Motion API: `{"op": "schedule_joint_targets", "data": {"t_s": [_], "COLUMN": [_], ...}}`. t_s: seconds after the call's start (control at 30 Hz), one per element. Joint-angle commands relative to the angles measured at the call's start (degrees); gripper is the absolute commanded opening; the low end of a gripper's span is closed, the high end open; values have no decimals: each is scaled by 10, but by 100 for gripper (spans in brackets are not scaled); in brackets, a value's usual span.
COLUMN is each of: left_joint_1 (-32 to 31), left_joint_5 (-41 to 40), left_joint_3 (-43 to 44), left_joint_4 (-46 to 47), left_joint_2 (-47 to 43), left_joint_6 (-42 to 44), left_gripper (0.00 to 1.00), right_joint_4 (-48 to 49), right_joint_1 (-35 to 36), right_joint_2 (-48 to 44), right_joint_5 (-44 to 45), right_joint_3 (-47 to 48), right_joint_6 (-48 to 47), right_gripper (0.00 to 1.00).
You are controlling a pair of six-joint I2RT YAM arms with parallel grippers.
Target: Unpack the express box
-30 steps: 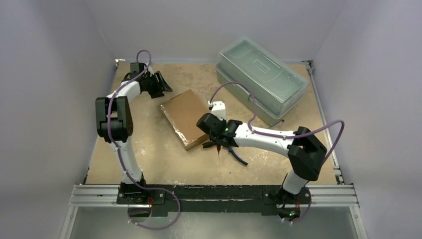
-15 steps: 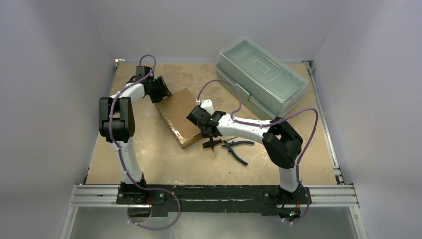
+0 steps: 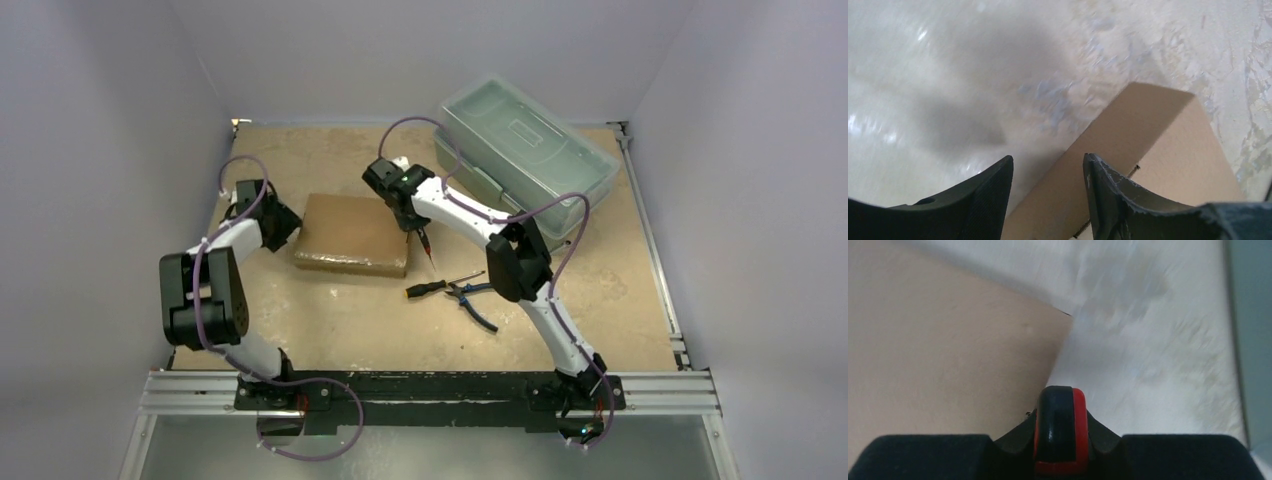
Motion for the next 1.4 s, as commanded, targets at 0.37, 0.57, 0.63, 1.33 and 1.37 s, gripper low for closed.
{"op": "schedule_joint_targets", "data": {"t_s": [0.37, 0.57, 0.63, 1.33, 1.37], "left_joint_1": [-31, -32, -32, -38, -37], "left_joint_5": [-81, -171, -108, 221, 224], "left_joint_3": [-136, -69, -48, 151, 160], "left_joint_4": [-199, -168, -121, 57, 43], "left_joint_2": [-287, -347, -332, 74, 88], "left_joint_6": [-60, -12, 20, 134, 132], "left_gripper": [65, 64, 63, 60, 60], "right_joint_4": [204, 194, 200, 376, 377], "right_joint_1": [-6, -6, -6, 2, 5], "right_joint_2": [-41, -159, -192, -314, -308], "right_joint_5": [148, 111, 121, 280, 286], "right_joint_3": [123, -44, -93, -465, -461], "right_joint_6": [-129, -21, 21, 510, 512], "right_gripper": [0, 0, 0, 0, 0]}}
